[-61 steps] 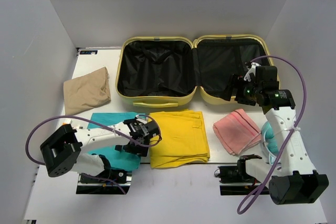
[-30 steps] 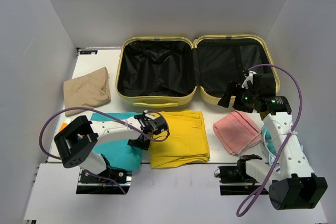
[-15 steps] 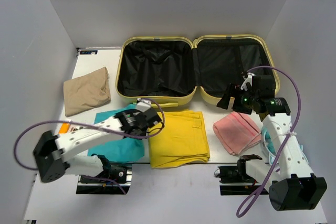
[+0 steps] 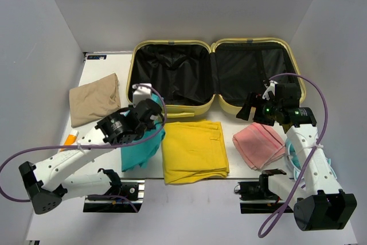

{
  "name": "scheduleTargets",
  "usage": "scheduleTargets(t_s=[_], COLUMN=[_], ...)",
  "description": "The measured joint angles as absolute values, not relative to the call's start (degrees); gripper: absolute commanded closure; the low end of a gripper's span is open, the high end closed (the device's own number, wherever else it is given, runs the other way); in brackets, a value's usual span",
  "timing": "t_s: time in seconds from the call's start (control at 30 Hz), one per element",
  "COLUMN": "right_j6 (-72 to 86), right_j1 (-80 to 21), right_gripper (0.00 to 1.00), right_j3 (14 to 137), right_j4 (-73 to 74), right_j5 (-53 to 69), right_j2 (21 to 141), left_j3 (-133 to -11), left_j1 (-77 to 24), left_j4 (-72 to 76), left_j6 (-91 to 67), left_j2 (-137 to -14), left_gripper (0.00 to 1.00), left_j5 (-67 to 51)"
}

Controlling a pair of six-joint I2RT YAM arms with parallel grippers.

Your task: Pack the luggage

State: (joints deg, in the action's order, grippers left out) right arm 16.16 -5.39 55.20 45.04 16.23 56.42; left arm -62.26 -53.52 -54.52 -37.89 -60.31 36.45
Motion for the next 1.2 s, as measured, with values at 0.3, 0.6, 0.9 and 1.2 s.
scheduleTargets(t_s=[0.3, 0.6, 0.9, 1.2], right_j6=[16.4, 16.6, 16.6, 16.5], right_j1=[-5.4, -5.4, -5.4, -5.4], right_gripper=[0.1, 0.1, 0.1, 0.1], right_j3=[55.2, 55.2, 55.4, 56.0], right_j4=[45.0, 45.0, 45.0, 45.4], right_j5=[15.4, 14.7, 15.7, 14.0], right_j2=[56.4, 56.6, 61.4, 62.8], left_j3=[-72.5, -76.2, -92.8, -105.2], left_j1=[-40.2, -37.4, -30.5, -28.2], left_j4=[-51.8, -51.5, -53.6, -50.2], left_j6=[-33.2, -29.1, -22.2, -14.4], left_j2=[-67.7, -64.9, -67.7, -82.1], left_gripper=[1.0, 1.0, 1.0, 1.0], left_j5=[37.0, 36.1, 35.9, 34.4])
